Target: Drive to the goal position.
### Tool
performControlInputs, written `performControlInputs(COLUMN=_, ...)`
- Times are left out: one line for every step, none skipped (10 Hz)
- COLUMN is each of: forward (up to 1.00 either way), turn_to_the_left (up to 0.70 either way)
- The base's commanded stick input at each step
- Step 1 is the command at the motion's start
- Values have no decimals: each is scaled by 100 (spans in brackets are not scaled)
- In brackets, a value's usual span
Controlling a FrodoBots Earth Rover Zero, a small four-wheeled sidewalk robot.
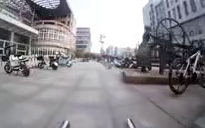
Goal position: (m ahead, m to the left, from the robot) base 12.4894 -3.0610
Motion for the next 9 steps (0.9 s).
performControlInputs(forward=70, turn_to_the_left=0)
performControlInputs(forward=70, turn_to_the_left=0)
performControlInputs(forward=70, turn_to_the_left=0)
performControlInputs(forward=70, turn_to_the_left=0)
performControlInputs(forward=70, turn_to_the_left=0)
performControlInputs(forward=70, turn_to_the_left=0)
performControlInputs(forward=70, turn_to_the_left=0)
performControlInputs(forward=70, turn_to_the_left=0)
performControlInputs(forward=70, turn_to_the_left=0)
